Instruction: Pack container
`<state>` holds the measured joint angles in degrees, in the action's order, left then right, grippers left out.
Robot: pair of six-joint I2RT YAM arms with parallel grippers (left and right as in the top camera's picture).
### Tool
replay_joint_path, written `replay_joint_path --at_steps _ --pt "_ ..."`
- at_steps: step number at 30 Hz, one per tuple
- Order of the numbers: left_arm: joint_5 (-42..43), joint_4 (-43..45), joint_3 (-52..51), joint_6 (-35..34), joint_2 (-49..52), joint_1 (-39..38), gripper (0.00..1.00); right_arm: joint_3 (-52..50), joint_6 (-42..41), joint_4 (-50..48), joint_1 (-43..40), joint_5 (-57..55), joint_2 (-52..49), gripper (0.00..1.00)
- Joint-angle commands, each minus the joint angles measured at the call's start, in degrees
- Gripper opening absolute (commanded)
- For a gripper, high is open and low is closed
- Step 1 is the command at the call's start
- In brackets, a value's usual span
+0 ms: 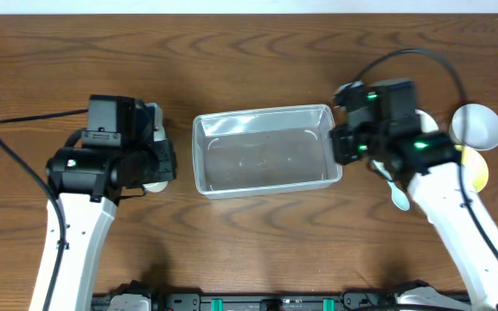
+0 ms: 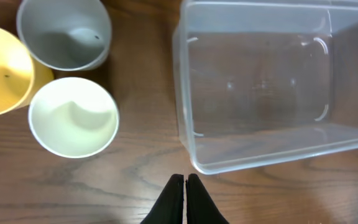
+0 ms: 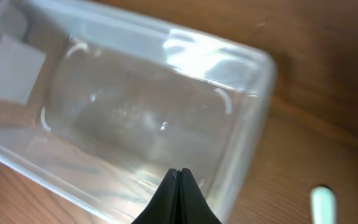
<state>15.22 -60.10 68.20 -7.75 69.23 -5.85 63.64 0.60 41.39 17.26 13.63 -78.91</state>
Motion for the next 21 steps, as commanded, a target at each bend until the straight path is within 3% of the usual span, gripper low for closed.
replay_joint_path --at_steps 1,7,21 --pt "-2.14 -0.33 0.98 -0.94 0.11 -1.64 0.06 1.09 -1.38 0.28 4.09 -5.9 -3.76 0.01" --pt "-2.43 -0.96 0.96 -0.92 0.11 -2.34 0.06 1.07 -7.32 3.54 5.55 -10.84 -10.67 0.01" --pt "-2.43 -0.94 0.92 -0.92 0.11 -2.34 0.06 1.07 -7.41 13.73 5.7 -10.16 -13.9 0.01"
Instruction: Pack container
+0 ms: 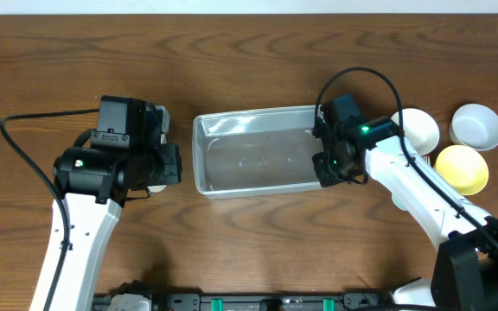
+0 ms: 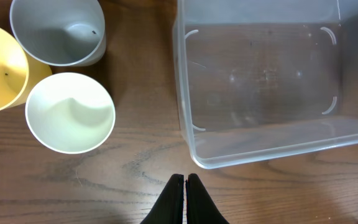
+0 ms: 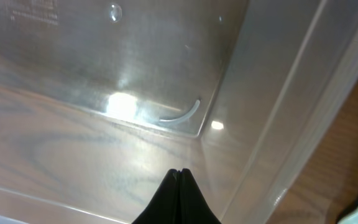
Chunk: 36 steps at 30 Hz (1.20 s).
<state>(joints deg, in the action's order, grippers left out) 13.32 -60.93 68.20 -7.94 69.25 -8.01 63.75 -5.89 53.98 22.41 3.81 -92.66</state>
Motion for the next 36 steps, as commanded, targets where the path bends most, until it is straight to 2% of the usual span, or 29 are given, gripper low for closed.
replay_joint_path --at_steps 1,8,11,14,15,16,17,18,20,22,25,28,36 --pt "-0.52 -0.11 0.92 -0.72 0.09 -0.17 0.06 0.98 -0.94 1.62 0.55 -0.28 -0.15 0.01" --pt "-0.52 -0.13 0.92 -0.72 0.09 -0.17 0.07 0.98 -0.92 1.46 0.52 0.92 -0.15 0.01" --pt "-0.52 -0.15 0.92 -0.72 0.09 -0.17 0.12 1.22 -0.9 -2.29 0.46 0.83 0.11 0.07" --pt "-0.55 -0.15 0.92 -0.7 0.09 -0.17 0.17 3.63 -0.87 -6.05 0.46 -0.24 1.03 0.23" --pt "-0.66 -0.13 0.92 -0.7 0.09 -0.17 0.24 5.38 -0.87 -6.32 0.42 -1.31 1.62 0.29" --pt "-1.27 -0.11 0.92 -0.7 0.09 -0.17 0.29 7.19 -0.9 -6.21 0.37 -2.51 2.25 0.38" --pt "-2.58 -0.11 0.92 -0.7 0.09 -0.17 0.3 9.25 -0.9 -5.86 0.37 -3.76 2.99 0.52" --pt "-4.46 -0.13 0.92 -0.7 0.09 -0.17 0.31 11.54 -0.9 -5.29 0.35 -5.33 3.96 0.61" --pt "-7.93 -0.11 0.92 -0.72 0.09 -0.15 0.4 15.47 -0.98 -3.74 0.11 -8.66 5.99 0.68" --pt "-11.04 -0.07 0.92 -0.72 0.28 -0.15 0.44 18.49 -3.65 -1.73 -0.52 -12.55 8.44 0.7" --pt "-14.97 0.04 0.92 -0.7 1.7 -0.15 0.44 19.82 -10.1 1.57 -2.93 -18.25 13.05 0.7" --pt "-15.52 0.35 0.63 -0.72 4.81 -0.15 0.44 19.82 -14.14 5.7 -6.73 -19.5 16.2 0.7" --pt "-15.56 0.94 0.59 -0.72 16.48 -0.15 0.45 18.95 -15.52 14.51 -18.08 -19.45 17.0 0.72"
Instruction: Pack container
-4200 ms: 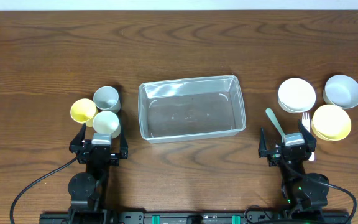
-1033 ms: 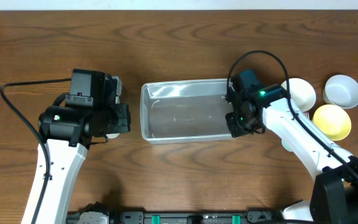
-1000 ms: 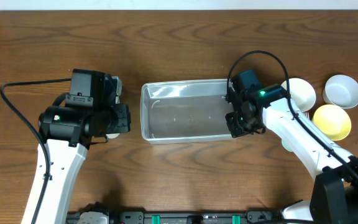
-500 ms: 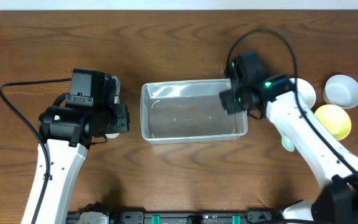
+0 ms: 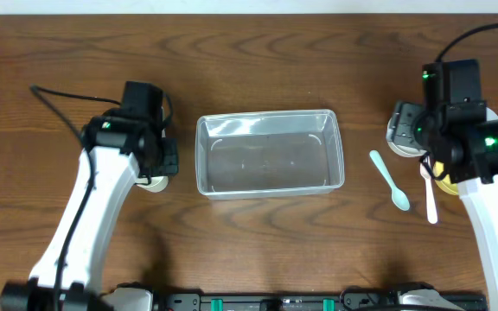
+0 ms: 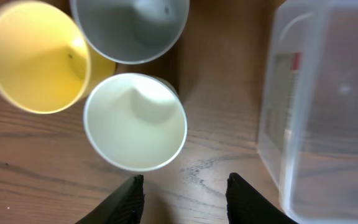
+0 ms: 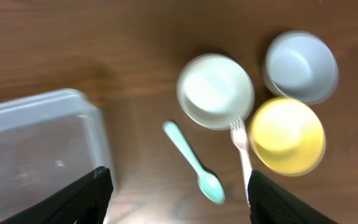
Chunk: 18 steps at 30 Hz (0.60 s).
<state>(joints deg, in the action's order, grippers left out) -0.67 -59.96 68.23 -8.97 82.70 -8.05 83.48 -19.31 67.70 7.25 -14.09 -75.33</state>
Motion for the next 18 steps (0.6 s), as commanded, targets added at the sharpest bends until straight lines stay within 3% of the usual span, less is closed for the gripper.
replay_joint_path --at_steps 1,14,18 --pt "-1.57 0.04 0.57 0.31 4.48 -0.11 0.44 -1.01 -2.08 1.09 -3.82 -1.55 -0.33 0.73" --pt "-4.52 3.04 0.5 0.07 17.33 0.0 0.43 -3.69 -1.81 1.88 -7.15 -1.53 -0.33 0.75" --pt "-4.52 3.13 0.5 0.07 19.52 0.0 0.26 -3.69 -1.81 1.95 -7.15 -1.53 -0.33 0.75"
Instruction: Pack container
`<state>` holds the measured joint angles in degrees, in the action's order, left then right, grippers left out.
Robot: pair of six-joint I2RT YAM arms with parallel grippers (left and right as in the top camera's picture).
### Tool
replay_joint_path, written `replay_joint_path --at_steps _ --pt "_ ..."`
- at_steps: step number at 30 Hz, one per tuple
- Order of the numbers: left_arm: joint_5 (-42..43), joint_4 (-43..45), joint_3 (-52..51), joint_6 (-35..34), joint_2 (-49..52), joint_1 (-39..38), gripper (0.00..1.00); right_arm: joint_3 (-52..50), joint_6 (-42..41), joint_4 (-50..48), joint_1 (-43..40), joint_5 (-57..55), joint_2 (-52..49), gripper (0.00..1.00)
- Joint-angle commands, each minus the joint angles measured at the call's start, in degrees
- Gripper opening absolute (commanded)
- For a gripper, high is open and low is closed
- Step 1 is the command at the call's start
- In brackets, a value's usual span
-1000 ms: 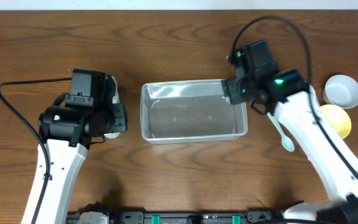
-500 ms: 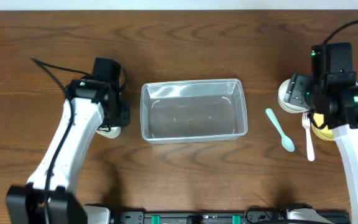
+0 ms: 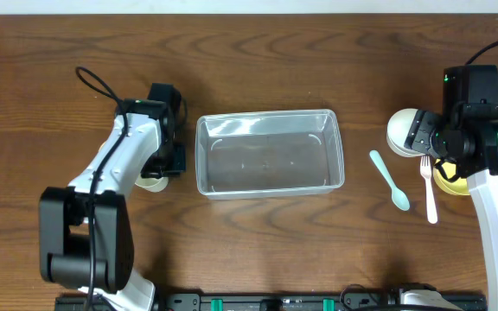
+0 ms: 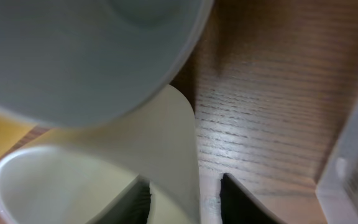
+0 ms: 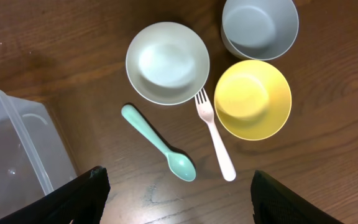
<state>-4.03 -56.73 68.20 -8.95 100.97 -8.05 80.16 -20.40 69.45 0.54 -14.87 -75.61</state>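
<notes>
A clear plastic container (image 3: pixel 266 154) stands mid-table. Left of it are three cups: grey (image 4: pixel 86 56), yellow and cream (image 4: pixel 104 168). My left gripper (image 4: pixel 185 193) is open and low over the cream cup, one finger inside its wall and one outside. To the container's right lie a pale bowl (image 5: pixel 167 62), a grey bowl (image 5: pixel 260 26), a yellow bowl (image 5: pixel 252 98), a teal spoon (image 5: pixel 159 151) and a white fork (image 5: pixel 215 134). High above these, my right gripper (image 5: pixel 194 205) is wide open and holds nothing.
The container's corner (image 4: pixel 353 155) is close to the right of the left gripper's outer finger. The grey cup's rim overhangs the cream cup in the left wrist view. Bare wooden table (image 3: pixel 266 250) lies in front of the container.
My left gripper has come down from above the cups to the cream cup, and its fingers now straddle the wall. The right gripper has shifted slightly over the bowls. Both are still open.
Both grippers were shut at first, the left beside the cups and the right at the container's right end. Then the right one was low inside that end. Later both were open, the left above the cups and the right over the bowls. Now the left straddles the cream cup's wall.
</notes>
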Motion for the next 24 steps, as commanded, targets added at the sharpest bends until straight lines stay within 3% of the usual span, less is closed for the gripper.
replay_joint_path --at_steps 1,2,5,13,19,24 --pt "-1.16 -0.13 0.52 0.04 1.53 0.0 0.21 -0.37 -0.72 0.2 -0.44 -0.74 -0.04 0.75" --pt "-1.16 -0.15 0.52 0.04 1.66 -0.02 0.13 -0.37 -0.72 0.22 -0.44 -0.74 -0.04 0.75" --pt "-1.16 -0.2 0.52 0.04 1.57 -0.02 0.06 -0.37 -0.72 0.24 -0.44 -0.74 -0.04 0.75" --pt "-0.96 -4.61 1.14 -2.36 -2.01 -0.52 0.06 -0.37 -0.7 0.24 -0.44 -0.76 -0.04 0.75" --pt "-0.92 -10.27 4.7 -2.38 -14.23 -5.22 0.06 -0.37 -0.72 0.07 -0.44 -0.76 -0.04 0.75" --pt "-0.96 -6.69 9.16 -2.29 -23.82 -11.96 0.06 -0.37 -0.7 0.02 -0.44 -0.76 -0.04 0.77"
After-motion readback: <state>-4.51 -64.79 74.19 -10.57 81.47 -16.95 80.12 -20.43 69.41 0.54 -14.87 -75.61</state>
